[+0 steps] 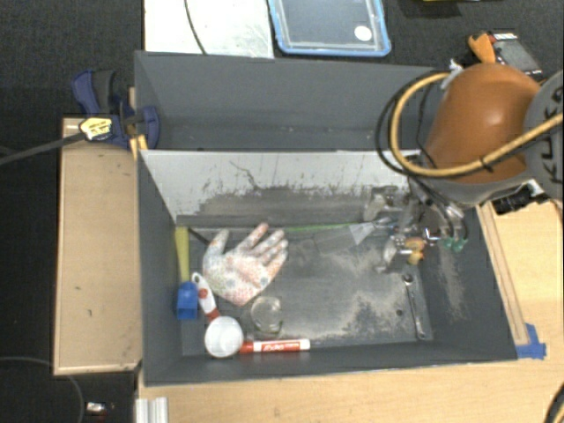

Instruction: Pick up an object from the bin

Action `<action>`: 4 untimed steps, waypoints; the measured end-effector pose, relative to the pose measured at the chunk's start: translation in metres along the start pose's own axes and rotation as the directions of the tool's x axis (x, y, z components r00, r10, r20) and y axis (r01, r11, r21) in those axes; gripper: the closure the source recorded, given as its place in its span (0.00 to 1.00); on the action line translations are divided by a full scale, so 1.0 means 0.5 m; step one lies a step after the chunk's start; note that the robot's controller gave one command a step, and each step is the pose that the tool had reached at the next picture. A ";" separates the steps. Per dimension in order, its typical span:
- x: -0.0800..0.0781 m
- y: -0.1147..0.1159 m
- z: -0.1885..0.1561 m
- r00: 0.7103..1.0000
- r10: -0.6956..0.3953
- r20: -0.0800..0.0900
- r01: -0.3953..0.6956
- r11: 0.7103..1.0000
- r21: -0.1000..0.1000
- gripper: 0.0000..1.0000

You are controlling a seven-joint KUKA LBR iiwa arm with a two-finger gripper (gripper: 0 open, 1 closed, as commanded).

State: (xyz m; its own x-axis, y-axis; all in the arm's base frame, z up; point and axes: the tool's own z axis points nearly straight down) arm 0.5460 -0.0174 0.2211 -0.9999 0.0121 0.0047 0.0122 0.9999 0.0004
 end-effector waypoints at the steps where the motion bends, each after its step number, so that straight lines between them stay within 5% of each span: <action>1: -0.003 0.000 -0.009 1.000 0.000 0.008 0.000 1.000 0.000 0.00; 2: -0.050 0.089 0.104 0.979 0.202 0.014 -0.202 0.979 -0.003 0.00; 3: -0.079 0.136 0.136 0.994 0.107 0.011 -0.107 0.994 -0.001 0.00; 4: -0.063 0.319 0.146 1.000 -0.012 0.012 0.012 1.000 -0.003 0.00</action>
Offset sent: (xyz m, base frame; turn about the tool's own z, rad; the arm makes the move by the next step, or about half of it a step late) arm 0.0280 0.0572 -0.0703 0.2510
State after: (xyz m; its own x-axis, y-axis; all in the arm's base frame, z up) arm 0.5791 0.1419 0.1480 -1.0000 0.0001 -0.0071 0.0001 1.0000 0.0032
